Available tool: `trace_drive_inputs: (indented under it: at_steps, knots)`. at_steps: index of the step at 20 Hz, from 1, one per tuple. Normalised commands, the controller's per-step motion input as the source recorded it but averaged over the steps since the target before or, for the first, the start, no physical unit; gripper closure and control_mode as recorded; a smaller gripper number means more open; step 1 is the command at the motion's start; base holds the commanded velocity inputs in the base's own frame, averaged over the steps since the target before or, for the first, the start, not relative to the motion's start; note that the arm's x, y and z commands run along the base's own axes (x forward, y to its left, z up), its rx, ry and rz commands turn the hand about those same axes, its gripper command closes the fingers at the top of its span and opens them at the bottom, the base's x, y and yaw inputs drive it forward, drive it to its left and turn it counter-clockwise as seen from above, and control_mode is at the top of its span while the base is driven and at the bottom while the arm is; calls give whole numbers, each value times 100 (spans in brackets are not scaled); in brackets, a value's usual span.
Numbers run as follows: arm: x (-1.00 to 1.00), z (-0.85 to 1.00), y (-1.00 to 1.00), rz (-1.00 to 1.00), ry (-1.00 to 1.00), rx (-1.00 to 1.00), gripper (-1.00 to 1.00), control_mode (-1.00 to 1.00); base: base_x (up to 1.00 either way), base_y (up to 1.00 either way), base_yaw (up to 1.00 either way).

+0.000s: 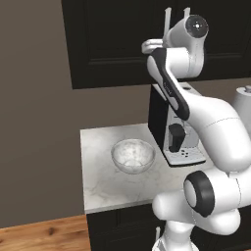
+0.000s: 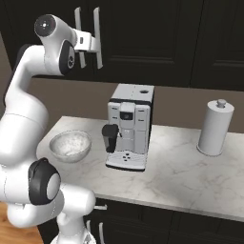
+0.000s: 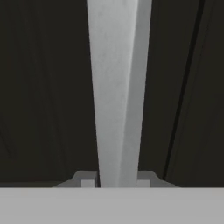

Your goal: Open the cabinet and setup a tea strainer by placing it in the bowl upright.

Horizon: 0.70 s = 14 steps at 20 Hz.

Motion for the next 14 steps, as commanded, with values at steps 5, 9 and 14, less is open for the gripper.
trace_drive_inputs:
  at_steps: [5,9,14]
  knots:
    - [0,-2,0,0,0,0,100,-100,0,0,0]
    - [-23,0,4,-7,0,0,100,-100,0,0,0]
    - [-46,0,9,-18,0,0,100,-100,0,0,0]
